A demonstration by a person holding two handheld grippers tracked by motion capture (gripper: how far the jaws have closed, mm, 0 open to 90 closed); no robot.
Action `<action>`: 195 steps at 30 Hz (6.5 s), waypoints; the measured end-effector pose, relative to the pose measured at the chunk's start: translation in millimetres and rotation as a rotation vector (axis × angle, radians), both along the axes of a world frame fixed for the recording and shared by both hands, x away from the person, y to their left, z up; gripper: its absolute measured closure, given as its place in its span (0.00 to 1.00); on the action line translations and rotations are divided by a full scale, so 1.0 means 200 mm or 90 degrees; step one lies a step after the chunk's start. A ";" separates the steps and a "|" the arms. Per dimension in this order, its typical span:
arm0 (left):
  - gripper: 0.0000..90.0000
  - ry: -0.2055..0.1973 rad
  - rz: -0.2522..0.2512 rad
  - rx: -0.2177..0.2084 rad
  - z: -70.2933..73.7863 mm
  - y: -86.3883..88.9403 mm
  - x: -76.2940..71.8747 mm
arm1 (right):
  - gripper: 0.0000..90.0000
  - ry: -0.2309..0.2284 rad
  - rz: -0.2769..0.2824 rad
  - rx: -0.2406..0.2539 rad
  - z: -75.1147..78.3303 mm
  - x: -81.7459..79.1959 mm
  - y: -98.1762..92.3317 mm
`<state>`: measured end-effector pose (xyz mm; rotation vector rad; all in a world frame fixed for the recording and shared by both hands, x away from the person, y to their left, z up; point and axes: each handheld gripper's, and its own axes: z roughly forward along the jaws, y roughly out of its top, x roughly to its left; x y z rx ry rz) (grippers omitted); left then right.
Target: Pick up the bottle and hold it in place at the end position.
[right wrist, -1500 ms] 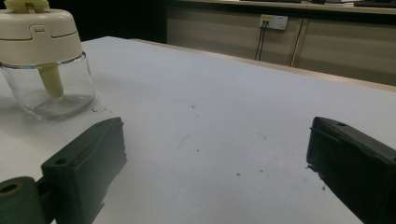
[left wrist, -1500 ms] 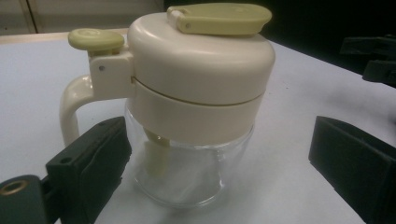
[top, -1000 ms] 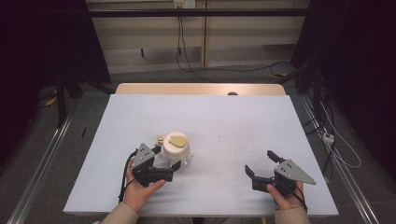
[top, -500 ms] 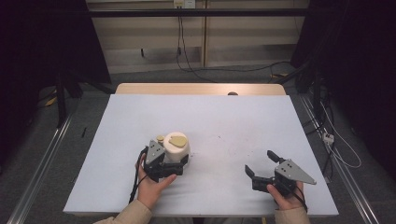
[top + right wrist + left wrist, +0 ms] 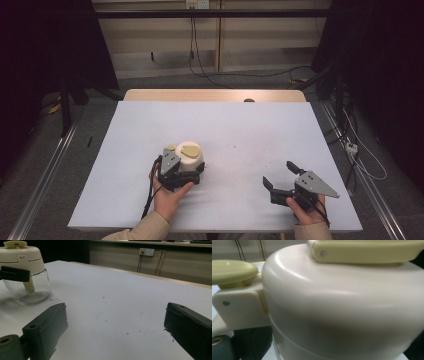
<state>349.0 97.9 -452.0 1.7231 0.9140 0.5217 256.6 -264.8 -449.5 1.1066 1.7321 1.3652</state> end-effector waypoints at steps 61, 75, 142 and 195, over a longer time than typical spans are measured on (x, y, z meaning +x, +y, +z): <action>0.06 -0.062 -0.055 -0.042 0.07 -0.13 0.15 | 0.05 -0.009 0.005 0.007 0.01 0.00 0.00; 0.06 -0.061 -0.059 -0.049 0.07 -0.17 0.20 | 0.05 -0.011 0.004 0.008 0.01 -0.01 -0.01; 0.06 -0.014 -0.073 -0.031 0.03 -0.36 0.40 | 0.05 -0.010 0.000 0.015 0.01 -0.01 -0.02; 0.06 -0.023 -0.087 -0.018 -0.03 -0.40 0.40 | 0.03 0.004 0.021 0.005 0.00 0.04 0.03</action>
